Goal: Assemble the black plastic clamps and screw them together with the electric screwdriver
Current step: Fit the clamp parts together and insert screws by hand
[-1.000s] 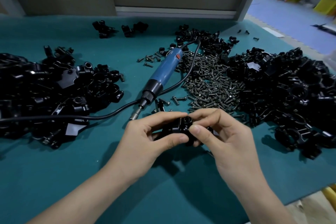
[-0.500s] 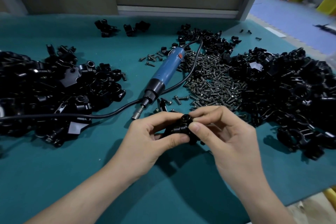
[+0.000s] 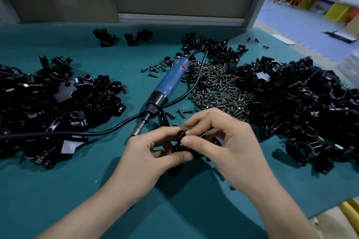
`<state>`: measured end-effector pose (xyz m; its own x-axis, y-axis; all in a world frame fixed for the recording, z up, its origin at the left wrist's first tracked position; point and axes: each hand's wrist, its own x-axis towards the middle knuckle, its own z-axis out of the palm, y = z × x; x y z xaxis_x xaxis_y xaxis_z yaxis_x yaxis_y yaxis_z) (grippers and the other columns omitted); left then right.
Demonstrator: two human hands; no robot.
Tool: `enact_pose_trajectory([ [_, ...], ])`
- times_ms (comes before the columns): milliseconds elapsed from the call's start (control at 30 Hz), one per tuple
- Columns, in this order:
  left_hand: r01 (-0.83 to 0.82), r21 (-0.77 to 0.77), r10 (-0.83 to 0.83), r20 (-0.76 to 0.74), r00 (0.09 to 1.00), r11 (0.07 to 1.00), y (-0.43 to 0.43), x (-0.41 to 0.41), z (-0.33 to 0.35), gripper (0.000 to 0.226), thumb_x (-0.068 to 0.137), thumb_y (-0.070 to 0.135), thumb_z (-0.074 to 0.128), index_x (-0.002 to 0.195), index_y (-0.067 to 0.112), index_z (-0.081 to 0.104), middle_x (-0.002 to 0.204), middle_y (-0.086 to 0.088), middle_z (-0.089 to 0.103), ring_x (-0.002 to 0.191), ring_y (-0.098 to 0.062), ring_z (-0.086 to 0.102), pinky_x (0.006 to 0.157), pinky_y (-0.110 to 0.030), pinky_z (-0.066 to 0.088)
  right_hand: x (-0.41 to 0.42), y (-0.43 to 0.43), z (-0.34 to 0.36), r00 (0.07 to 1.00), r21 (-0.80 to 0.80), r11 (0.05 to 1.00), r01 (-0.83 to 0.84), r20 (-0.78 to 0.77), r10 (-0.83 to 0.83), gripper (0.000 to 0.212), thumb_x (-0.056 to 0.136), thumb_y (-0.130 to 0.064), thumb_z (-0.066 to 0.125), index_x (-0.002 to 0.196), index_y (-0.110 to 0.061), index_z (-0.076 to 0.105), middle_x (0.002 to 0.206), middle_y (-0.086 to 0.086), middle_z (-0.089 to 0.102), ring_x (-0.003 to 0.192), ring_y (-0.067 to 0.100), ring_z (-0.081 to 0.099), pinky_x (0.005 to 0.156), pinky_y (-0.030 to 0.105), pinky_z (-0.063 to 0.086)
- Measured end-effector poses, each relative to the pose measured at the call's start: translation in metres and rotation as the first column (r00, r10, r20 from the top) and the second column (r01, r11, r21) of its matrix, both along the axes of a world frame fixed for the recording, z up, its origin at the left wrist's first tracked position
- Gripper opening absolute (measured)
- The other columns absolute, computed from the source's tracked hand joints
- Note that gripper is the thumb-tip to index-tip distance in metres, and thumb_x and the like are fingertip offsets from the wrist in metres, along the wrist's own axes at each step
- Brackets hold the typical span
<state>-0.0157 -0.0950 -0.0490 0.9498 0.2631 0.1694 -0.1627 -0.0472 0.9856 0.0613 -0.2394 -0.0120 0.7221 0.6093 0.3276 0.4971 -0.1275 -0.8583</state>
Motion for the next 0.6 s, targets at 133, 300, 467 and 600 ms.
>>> enact_pose_trajectory([
  [133,0.044,0.006,-0.044,-0.027,0.999,0.999,0.000,-0.001,-0.003,0.040,0.056,0.022,0.087,0.093,0.033,0.073,0.089,0.000,0.074,0.080,-0.012,0.070,0.065,-0.023,0.056,0.003,0.004,-0.001,0.994,-0.107,0.993,-0.050,0.092,0.060,0.009,0.073,-0.022,0.077,0.071,-0.018,0.070,0.093,-0.012,0.065,0.092,0.001,0.059,0.077,0.009,0.037],
  [300,0.035,-0.010,-0.036,-0.051,0.998,0.999,0.001,-0.001,-0.006,0.035,0.057,0.033,0.083,0.091,0.030,0.074,0.083,-0.004,0.074,0.070,-0.018,0.070,0.064,-0.027,0.057,0.004,0.004,-0.001,0.995,-0.160,0.985,-0.059,0.066,0.070,0.009,0.075,-0.019,0.079,0.073,-0.016,0.071,0.095,-0.012,0.064,0.095,0.002,0.059,0.079,0.011,0.039],
  [467,-0.081,0.002,0.081,-0.037,0.996,0.997,0.004,0.001,-0.005,0.040,0.054,0.036,0.089,0.091,0.034,0.074,0.088,0.001,0.075,0.071,-0.019,0.073,0.064,-0.028,0.059,0.039,-0.005,0.017,0.989,-0.149,0.984,0.093,0.128,-0.074,0.008,0.084,-0.022,0.070,0.087,-0.029,0.073,0.090,-0.019,0.067,0.091,-0.004,0.062,0.078,0.010,0.049],
  [600,-0.144,-0.020,0.143,-0.062,0.988,0.989,0.007,0.002,-0.006,0.038,0.049,0.037,0.081,0.086,0.036,0.074,0.087,0.004,0.076,0.065,-0.022,0.073,0.063,-0.026,0.059,0.119,0.005,0.021,0.893,-0.388,0.815,0.430,0.314,-0.322,0.024,0.090,-0.006,0.063,0.101,-0.026,0.070,0.088,-0.012,0.065,0.072,-0.002,0.057,0.059,0.006,0.042],
])
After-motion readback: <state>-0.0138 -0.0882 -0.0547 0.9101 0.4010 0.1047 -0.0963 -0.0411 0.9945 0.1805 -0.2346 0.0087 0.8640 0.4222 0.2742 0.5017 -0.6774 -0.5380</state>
